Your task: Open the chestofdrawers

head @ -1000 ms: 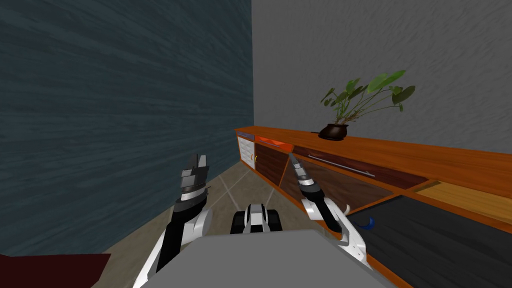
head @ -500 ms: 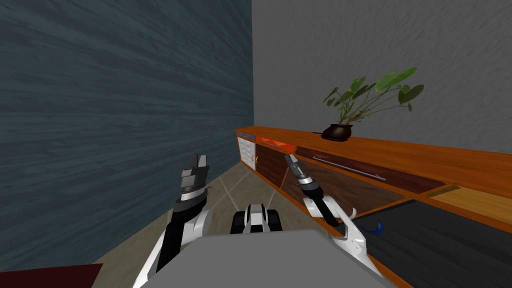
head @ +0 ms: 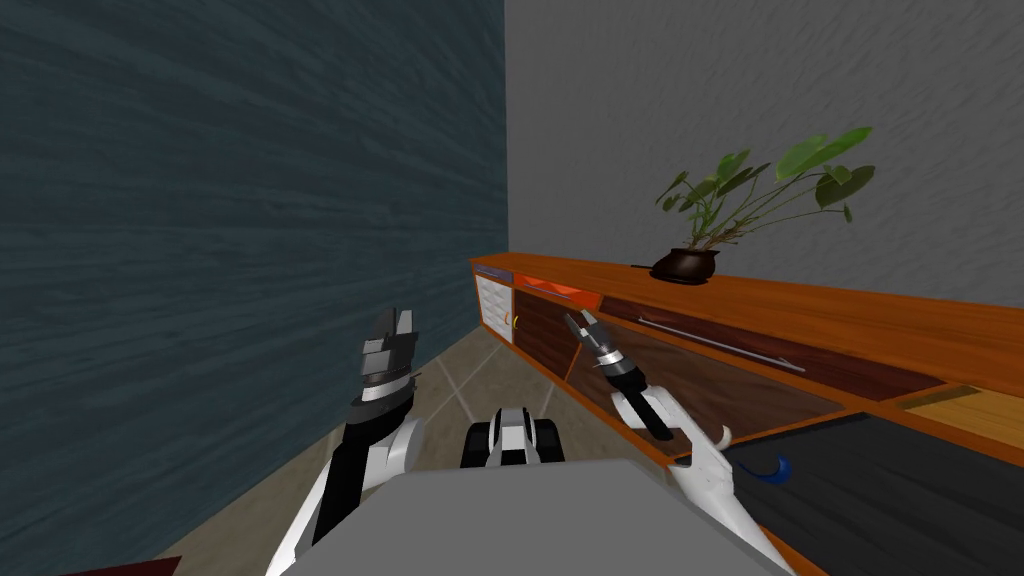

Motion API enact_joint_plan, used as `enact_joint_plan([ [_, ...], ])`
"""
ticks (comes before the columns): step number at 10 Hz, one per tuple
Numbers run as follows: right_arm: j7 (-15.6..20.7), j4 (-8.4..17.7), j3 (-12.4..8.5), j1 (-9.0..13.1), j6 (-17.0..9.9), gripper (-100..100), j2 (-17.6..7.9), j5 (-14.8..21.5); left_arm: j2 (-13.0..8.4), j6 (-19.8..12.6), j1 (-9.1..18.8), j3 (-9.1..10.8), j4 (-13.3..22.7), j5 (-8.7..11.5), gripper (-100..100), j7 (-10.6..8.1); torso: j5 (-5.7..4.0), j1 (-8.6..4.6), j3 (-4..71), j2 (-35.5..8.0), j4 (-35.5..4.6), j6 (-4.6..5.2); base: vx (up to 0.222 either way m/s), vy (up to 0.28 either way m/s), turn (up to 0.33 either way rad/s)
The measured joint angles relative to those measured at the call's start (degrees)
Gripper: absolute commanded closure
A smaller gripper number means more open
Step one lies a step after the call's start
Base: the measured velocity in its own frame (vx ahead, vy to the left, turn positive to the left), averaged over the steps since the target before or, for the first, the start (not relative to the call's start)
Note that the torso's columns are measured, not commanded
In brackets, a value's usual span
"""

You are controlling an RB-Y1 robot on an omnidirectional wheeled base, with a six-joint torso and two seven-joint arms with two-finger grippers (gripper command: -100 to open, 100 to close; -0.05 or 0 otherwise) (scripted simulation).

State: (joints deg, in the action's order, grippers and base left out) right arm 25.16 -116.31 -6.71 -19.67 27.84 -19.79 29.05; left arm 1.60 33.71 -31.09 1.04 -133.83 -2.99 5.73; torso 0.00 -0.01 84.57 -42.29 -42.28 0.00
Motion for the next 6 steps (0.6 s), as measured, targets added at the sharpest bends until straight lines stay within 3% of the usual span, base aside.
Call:
enact_joint_plan([
  [6,9.0,6.0,-3.0,2.8,-2.0,-100,-4.9,8.4,0.0,0.0,0.0,0.0,0.0,0.0,0,0.0,0.0,-0.01,0.0,0.0,0.0,0.0,0.062,0.052,-0.022],
])
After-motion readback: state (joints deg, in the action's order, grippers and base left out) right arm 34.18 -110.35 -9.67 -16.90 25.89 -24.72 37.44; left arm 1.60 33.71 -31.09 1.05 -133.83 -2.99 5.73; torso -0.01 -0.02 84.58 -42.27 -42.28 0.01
